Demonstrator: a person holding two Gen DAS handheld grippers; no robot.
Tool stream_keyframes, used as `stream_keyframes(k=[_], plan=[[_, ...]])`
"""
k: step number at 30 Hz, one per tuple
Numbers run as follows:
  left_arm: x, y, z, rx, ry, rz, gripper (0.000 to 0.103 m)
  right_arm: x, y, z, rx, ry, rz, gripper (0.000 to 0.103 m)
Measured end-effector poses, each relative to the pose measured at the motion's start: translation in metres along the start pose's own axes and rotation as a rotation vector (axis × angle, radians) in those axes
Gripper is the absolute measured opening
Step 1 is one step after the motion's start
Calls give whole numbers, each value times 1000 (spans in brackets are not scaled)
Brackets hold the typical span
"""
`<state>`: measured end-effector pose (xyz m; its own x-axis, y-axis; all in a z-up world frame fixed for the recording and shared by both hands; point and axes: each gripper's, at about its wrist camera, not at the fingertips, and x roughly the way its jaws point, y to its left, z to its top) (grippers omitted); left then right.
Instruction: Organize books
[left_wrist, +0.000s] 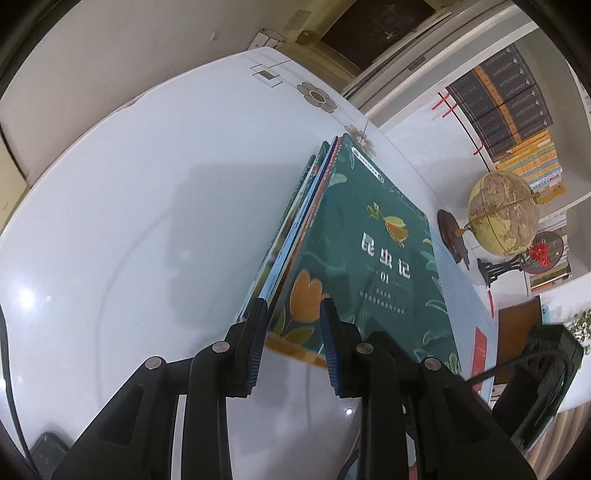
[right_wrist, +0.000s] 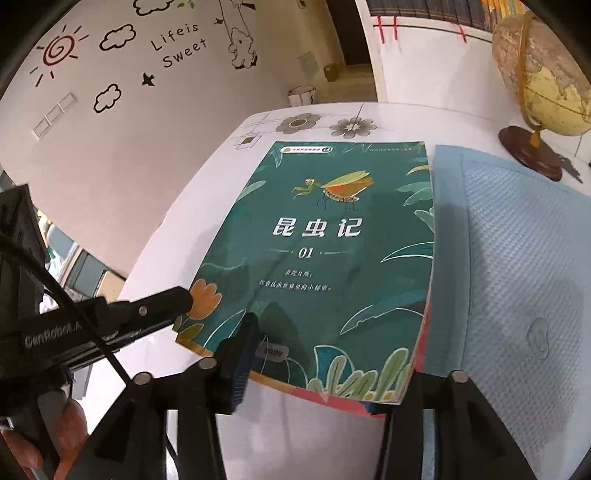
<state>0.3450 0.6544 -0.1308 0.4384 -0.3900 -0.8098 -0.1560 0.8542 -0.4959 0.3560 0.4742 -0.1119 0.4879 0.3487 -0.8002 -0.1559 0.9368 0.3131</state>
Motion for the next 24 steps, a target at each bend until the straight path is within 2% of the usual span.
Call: stream_keyframes(k=[7, 10, 14, 16, 21, 24], plan=[[-6, -17, -29, 30, 8, 21, 25, -25, -18, -28, -41, 96, 40, 57], [-4, -31, -50, 19, 21, 4, 25, -41, -39, -58, -47, 136, 1, 58], [-2, -64, -82, 28, 37, 0, 25, -68, -94, -103, 40, 166, -39, 58], [-1, -87, -100, 29, 39, -8, 25, -79, -123, -113, 73, 183, -57, 58], [0, -152, -146, 52, 23, -24, 26, -115, -200, -101, 166, 132, -100, 58], [11, -193, -171, 70, 43, -32, 26, -135, -240, -97, 186, 110, -116, 58]])
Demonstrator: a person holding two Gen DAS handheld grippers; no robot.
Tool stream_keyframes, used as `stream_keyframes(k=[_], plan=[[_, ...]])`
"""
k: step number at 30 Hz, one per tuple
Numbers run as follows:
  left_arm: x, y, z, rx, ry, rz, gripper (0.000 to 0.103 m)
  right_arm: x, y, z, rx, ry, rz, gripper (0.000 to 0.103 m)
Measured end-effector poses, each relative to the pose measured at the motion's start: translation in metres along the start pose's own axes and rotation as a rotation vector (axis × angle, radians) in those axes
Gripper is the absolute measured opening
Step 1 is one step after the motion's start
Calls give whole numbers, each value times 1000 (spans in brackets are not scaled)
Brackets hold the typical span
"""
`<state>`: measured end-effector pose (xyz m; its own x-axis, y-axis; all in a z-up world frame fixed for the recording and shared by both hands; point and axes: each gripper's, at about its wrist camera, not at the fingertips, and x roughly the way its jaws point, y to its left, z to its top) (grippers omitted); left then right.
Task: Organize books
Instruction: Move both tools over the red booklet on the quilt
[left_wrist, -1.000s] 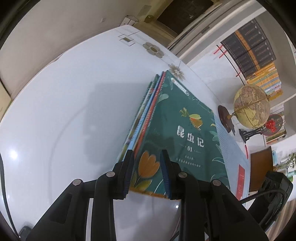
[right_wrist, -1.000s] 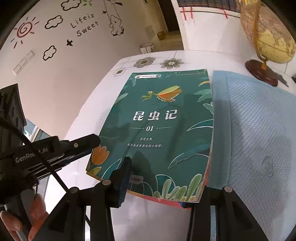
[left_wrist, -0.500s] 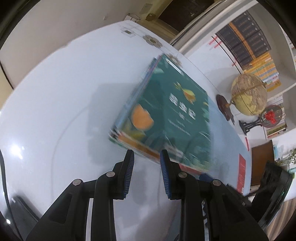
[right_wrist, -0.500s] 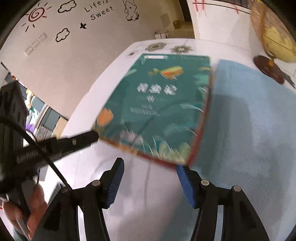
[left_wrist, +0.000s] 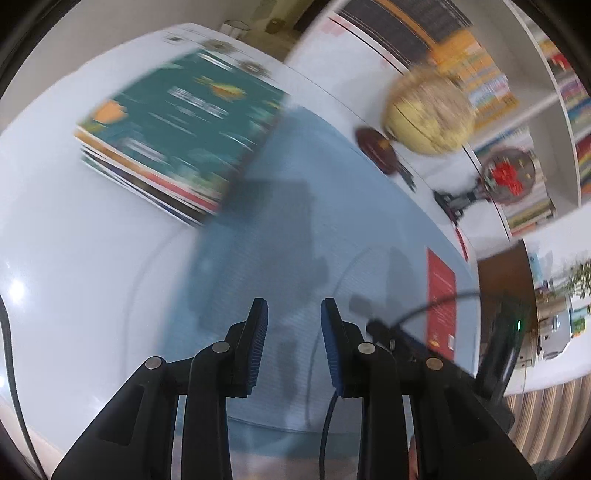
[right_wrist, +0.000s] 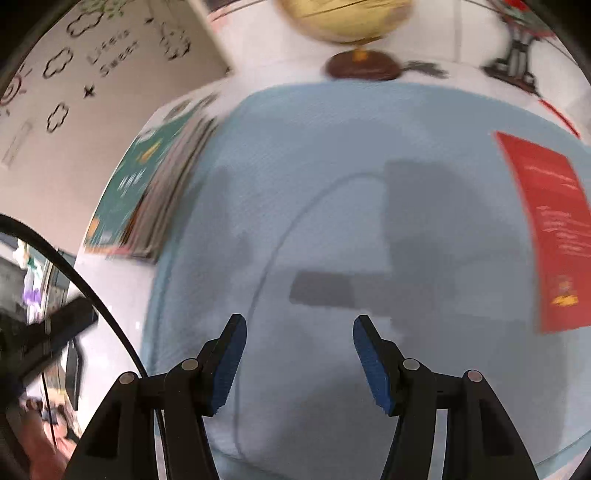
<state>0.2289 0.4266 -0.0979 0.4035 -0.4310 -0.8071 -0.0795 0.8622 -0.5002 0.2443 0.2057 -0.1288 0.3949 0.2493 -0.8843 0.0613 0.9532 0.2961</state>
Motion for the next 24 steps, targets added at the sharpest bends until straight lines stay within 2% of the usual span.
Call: stream_keyframes(k=[3, 9, 13, 15, 18, 21, 24], plan=[[20, -45, -22, 24, 21, -6, 26, -18, -54, -3, 45, -6, -6, 58], [69, -151, -80, 103, 81, -50, 26, -60, -168, -35, 132, 6, -55, 58], [92, -201, -110, 120, 122, -84, 26, -91, -232, -43, 171, -27, -90, 58], [97, -223, -123, 166, 134, -79, 27, -106, -259, -43, 196, -60, -114, 59], [98, -240, -136, 219, 125, -37, 28, -116, -291, -44, 252, -81, -145, 65], [95, -239, -147, 201, 130, -31, 28, -120, -322, -45, 311, -77, -150, 65], [92, -232, -151, 172, 121, -13, 28, -118, -329, -42, 310, -66, -161, 65]])
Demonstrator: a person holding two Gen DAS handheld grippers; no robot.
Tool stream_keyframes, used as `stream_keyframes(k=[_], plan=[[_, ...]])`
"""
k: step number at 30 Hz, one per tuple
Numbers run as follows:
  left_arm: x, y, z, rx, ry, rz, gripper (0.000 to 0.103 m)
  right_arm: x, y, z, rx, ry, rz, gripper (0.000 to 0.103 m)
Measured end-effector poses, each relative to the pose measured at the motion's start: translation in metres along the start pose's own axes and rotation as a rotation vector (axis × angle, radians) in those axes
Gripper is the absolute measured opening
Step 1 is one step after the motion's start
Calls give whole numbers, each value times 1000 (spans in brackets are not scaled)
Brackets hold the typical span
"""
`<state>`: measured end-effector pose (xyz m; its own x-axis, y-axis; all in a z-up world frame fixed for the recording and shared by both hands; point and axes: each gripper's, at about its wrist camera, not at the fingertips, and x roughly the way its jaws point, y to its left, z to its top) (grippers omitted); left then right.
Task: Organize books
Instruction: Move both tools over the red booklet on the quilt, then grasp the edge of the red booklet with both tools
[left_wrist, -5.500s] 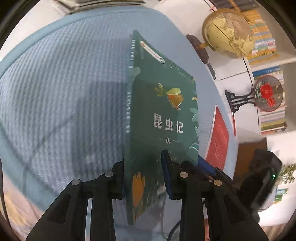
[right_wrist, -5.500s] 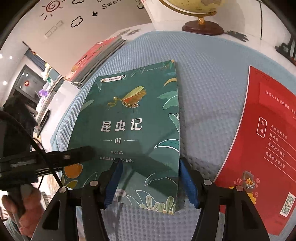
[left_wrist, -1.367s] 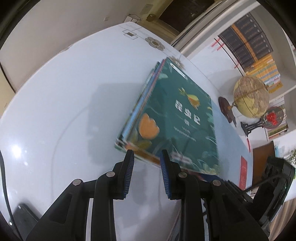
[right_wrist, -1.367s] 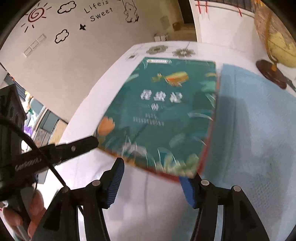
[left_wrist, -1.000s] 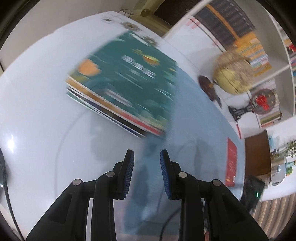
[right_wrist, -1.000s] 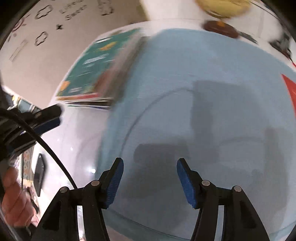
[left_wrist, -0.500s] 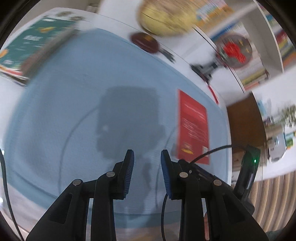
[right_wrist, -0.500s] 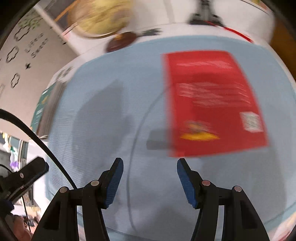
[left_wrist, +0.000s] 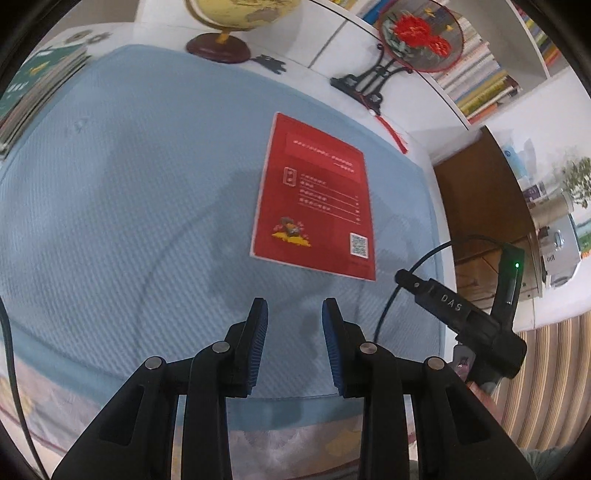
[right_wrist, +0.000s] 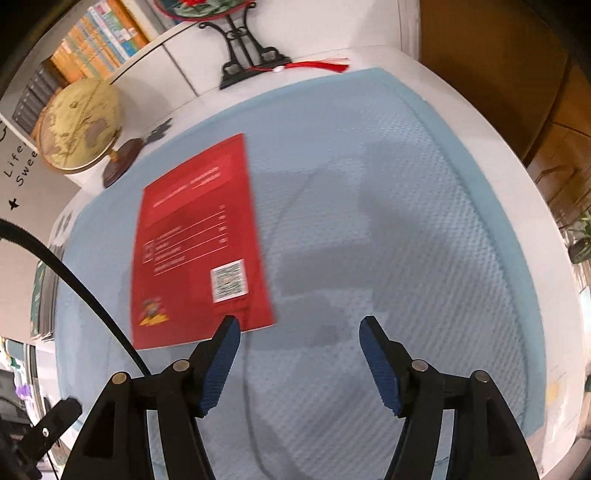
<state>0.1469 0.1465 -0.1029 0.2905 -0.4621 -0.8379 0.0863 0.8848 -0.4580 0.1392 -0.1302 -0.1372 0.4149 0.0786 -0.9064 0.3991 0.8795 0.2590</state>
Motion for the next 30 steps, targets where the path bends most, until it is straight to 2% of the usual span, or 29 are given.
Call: stream_keyframes(k=[1, 6, 12, 17, 19, 22, 24, 26, 27, 28, 30], plan=[[-1, 2, 0, -10, -5, 3, 28, -2, -5, 2, -5, 4, 1, 65], [-7, 15, 4, -77, -43, 9, 28, 8, 22, 2, -87, 28, 36, 65], [-2, 18, 12, -82, -43, 31, 29, 6, 47, 8, -209, -23, 92, 65], [22, 11, 23, -25, -18, 52, 29, 22, 30, 24, -226, 19, 47, 71], [38, 1, 33, 11, 17, 58, 29, 30, 18, 32, -190, 60, 82, 71], [61, -14, 53, 32, 47, 28, 29, 33, 17, 42, -203, 47, 124, 71], [76, -20, 66, 49, 47, 43, 29, 37, 25, 47, -239, 31, 151, 71], [93, -24, 78, 66, 48, 87, 29, 42, 34, 51, -278, 14, 176, 66], [104, -24, 84, 67, 57, 124, 29, 48, 38, 53, -290, 13, 160, 60], [109, -24, 86, 61, 61, 135, 29, 54, 41, 56, -299, 19, 140, 52], [119, -22, 88, 46, 73, 134, 29, 64, 44, 60, -302, 26, 144, 49]])
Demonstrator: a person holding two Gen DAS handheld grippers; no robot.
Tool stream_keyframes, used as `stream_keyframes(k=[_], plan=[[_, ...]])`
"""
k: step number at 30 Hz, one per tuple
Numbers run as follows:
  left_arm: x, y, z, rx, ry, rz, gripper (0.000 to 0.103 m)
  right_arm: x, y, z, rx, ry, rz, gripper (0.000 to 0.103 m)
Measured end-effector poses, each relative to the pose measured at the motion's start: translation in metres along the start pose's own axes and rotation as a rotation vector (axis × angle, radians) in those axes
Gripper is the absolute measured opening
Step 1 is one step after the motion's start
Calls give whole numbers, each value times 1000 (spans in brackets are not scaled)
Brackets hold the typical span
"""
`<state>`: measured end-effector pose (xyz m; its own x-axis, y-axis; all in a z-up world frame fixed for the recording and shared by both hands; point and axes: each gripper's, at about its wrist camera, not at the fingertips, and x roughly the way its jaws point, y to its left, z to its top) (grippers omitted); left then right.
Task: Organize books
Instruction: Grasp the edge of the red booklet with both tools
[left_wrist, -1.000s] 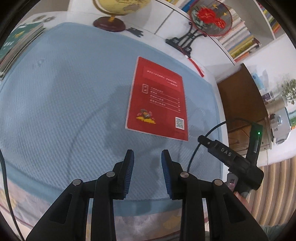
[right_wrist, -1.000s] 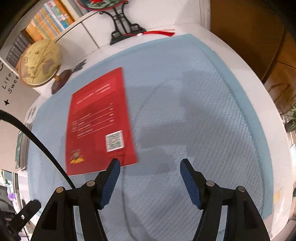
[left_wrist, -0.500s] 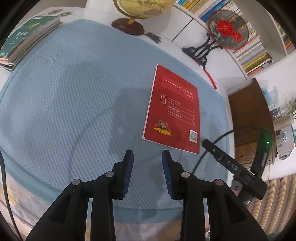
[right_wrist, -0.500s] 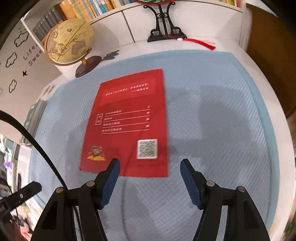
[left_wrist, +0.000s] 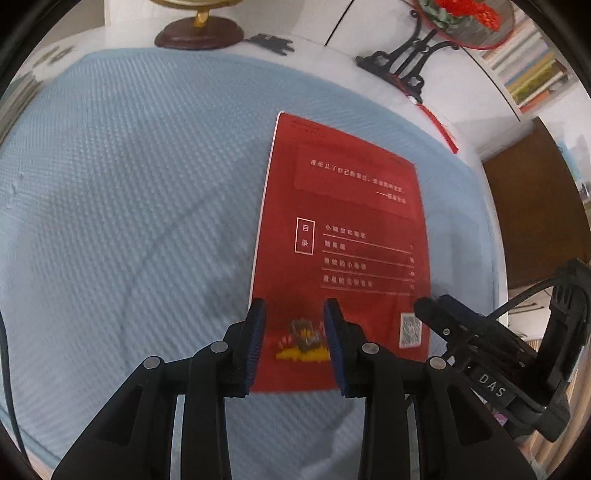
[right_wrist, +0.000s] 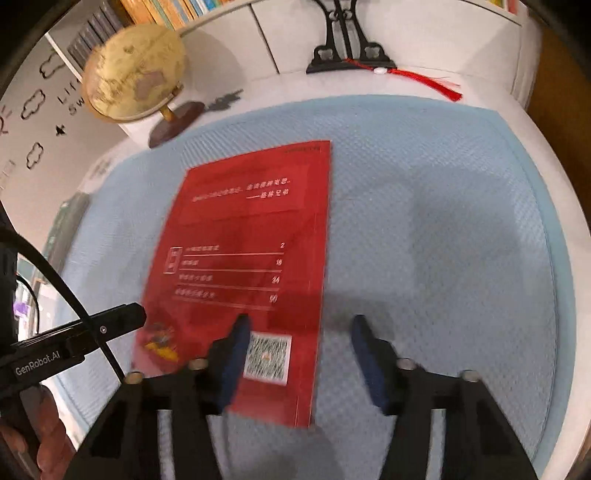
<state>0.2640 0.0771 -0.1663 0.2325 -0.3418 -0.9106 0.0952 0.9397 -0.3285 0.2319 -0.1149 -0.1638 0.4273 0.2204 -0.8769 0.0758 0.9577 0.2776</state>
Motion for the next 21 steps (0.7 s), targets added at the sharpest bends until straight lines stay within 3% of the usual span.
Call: stream_keyframes(k=[4, 9, 12, 14, 18, 21], plan=[[3, -3, 0, 29, -4, -17, 29, 3, 2, -3, -34, -32, 12, 48], [12, -22, -8, 113, 88, -144, 29, 2, 3, -9, -68, -25, 75, 48], [7, -38, -19, 162, 73, -79, 27, -1, -4, -16, -64, -14, 113, 48], [-2, -35, -20, 147, 41, -80, 27, -5, -12, -19, -38, -5, 139, 46], [-19, -10, -3, 74, -63, 50, 29, -5, -16, -19, -20, 10, 161, 46], [-10, 13, 3, 8, -19, 31, 29, -1, -11, -13, -23, 2, 147, 47]])
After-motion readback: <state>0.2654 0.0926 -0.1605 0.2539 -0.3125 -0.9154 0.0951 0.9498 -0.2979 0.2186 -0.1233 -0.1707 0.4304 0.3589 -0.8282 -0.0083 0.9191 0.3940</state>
